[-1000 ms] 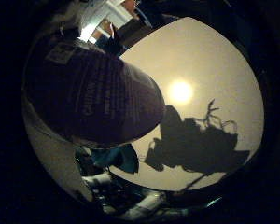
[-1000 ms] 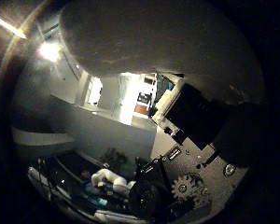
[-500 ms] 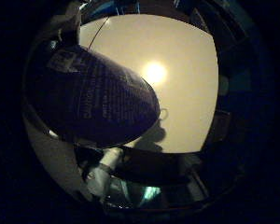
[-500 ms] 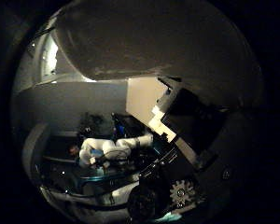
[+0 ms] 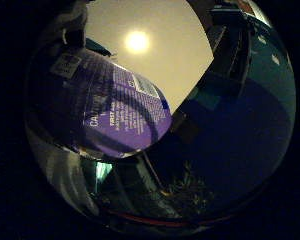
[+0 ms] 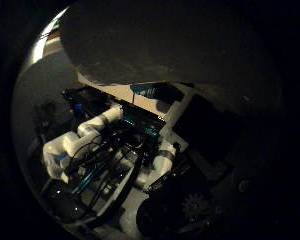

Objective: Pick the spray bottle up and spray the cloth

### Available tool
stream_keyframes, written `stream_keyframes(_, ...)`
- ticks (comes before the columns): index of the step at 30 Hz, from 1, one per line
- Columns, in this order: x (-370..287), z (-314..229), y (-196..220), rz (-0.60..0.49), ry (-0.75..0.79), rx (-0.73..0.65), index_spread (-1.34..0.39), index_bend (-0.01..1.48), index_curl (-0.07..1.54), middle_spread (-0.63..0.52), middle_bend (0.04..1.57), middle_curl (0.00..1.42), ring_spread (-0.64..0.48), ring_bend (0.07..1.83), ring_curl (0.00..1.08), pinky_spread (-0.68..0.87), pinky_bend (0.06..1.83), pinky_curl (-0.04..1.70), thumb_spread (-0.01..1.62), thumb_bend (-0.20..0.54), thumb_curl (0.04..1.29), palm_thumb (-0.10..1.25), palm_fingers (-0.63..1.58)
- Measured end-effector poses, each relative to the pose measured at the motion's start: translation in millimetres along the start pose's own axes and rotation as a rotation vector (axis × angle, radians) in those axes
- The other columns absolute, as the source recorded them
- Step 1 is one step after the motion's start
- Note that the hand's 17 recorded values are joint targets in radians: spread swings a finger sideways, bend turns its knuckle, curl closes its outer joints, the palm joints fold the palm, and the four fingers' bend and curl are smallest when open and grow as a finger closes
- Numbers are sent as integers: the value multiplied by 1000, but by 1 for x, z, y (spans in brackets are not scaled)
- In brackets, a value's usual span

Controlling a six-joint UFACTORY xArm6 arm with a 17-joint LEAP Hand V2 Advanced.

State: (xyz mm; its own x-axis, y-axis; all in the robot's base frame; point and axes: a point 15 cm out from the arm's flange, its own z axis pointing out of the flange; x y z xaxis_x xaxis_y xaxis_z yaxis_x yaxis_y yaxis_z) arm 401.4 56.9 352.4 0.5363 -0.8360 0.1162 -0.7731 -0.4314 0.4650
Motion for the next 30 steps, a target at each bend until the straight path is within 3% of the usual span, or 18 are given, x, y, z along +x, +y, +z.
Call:
stream_keyframes(15,-88,52,-44,-59,167,-204,-171,1171,600,-118,1305,567,-148,1410,518,-233,1128,853,1038,-18,353,912,1253)
stream_keyframes(23,-87,52,-46,-56,163,-195,-172,1170,600,-118,1305,567,-149,1409,518,-235,1122,863,1015,-20,361,915,1253)
stream_keyframes(30,-89,22,-38,-49,79,-74,-172,1171,601,-112,1306,567,-149,1416,522,-239,1113,873,1035,-17,368,924,1252)
